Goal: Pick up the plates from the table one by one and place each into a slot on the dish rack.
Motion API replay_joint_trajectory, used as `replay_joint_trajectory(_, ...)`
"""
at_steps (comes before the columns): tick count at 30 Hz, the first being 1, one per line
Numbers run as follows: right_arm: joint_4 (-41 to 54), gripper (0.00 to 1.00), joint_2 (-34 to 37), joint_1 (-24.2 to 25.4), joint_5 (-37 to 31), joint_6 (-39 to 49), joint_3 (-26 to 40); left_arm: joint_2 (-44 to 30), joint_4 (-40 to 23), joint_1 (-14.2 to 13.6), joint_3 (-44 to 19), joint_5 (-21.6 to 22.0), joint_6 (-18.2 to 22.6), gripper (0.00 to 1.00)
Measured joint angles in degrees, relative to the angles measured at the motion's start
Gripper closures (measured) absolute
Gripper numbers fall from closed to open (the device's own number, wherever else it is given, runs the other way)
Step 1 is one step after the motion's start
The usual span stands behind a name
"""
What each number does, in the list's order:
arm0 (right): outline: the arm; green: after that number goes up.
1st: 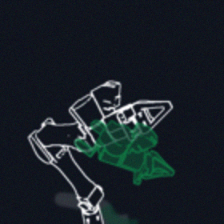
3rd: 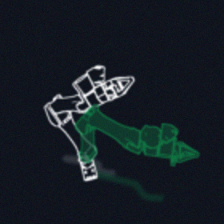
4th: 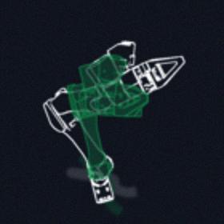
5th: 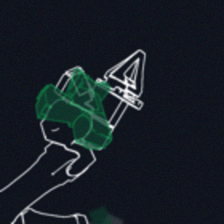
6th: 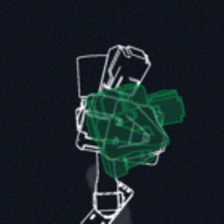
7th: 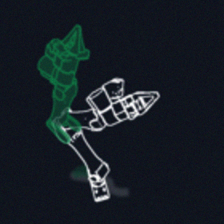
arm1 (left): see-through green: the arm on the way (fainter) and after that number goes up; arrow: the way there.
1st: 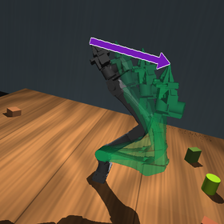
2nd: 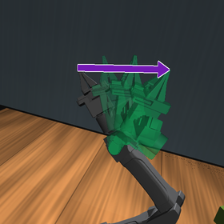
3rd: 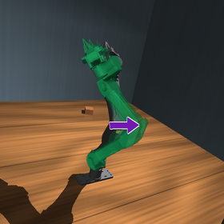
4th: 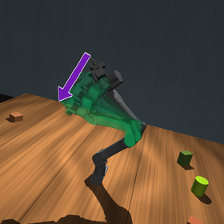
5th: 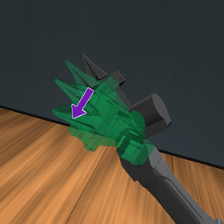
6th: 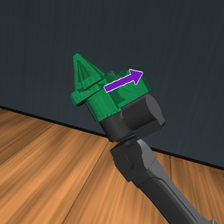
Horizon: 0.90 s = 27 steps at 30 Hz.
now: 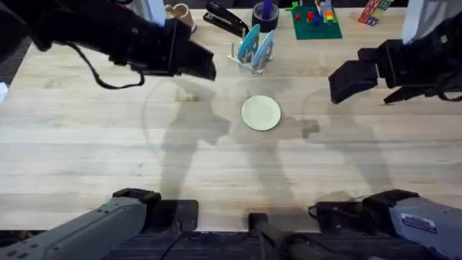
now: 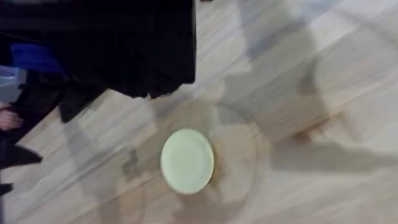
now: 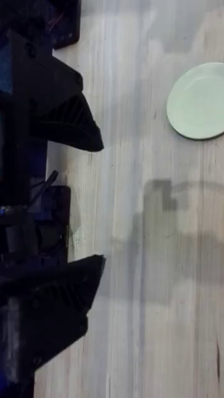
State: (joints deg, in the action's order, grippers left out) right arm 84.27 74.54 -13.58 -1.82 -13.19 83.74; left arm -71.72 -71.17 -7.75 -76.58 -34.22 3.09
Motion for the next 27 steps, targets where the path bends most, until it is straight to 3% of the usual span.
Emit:
replay_joint_trajectory(13, 0.02, 0.007, 0.00, 0.00, 0.15, 0.00, -0.02, 0.00, 22.35, -0.30, 16.89, -11.20, -9.18, 0.958)
replay_joint_trajectory(22, 0.02, 0.007, 0.00, 0.00, 0.15, 0.00, -0.04, 0.00, 37.53, -4.78, 29.42, -12.96, -18.66, 0.958)
replay_joint_trajectory(27, 0.02, 0.007, 0.00, 0.00, 0.15, 0.00, -0.04, 0.00, 40.60, -7.39, 32.57, -12.81, -22.17, 0.957)
